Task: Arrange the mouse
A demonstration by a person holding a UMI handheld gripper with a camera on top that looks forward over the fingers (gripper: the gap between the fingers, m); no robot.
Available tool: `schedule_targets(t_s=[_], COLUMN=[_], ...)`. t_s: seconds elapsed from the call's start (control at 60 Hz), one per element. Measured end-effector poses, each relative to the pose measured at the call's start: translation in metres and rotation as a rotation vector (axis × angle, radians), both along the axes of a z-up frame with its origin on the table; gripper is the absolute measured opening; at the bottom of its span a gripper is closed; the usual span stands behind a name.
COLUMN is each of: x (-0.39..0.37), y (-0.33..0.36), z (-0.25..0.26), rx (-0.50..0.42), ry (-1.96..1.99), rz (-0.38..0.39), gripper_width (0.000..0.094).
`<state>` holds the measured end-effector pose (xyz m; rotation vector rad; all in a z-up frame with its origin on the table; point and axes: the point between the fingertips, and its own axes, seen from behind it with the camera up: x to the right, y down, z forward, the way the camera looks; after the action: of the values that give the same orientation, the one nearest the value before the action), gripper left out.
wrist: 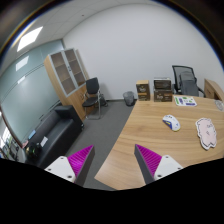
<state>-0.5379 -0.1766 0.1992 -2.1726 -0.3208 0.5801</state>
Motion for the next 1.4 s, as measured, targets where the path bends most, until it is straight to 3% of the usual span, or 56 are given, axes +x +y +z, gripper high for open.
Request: schedule_targets(t_s=[0.1,0.233,0.533,0.767,0.983,1.067,1.167,1.4], x=[-0.036,-0.004,0.104,0.155,0.152,0.152,0.157,0.161], y=[0.058,0.094,0.184,0.262,0.322,0.344,0.364,0.371], z=[-0.019,-0.048,-0.117,-0.176,-0.208,-0.208,-0.208,-0.21], rx=[0.021,0.032,0.048,0.027,0.025,0.053,0.069,0.052], ry=[-0.022,-0.114,-0.224,-0.279,-0.276,-0.274,-0.279,-0.266], rz=[-0.09,-0.187,-0.285,-0.284,-0.252,-0.238,-0.251,-0.249], gripper_width=[0.0835,0.0828,0.0823,0.0824,0.0815,0.075,0.0539,0.0413])
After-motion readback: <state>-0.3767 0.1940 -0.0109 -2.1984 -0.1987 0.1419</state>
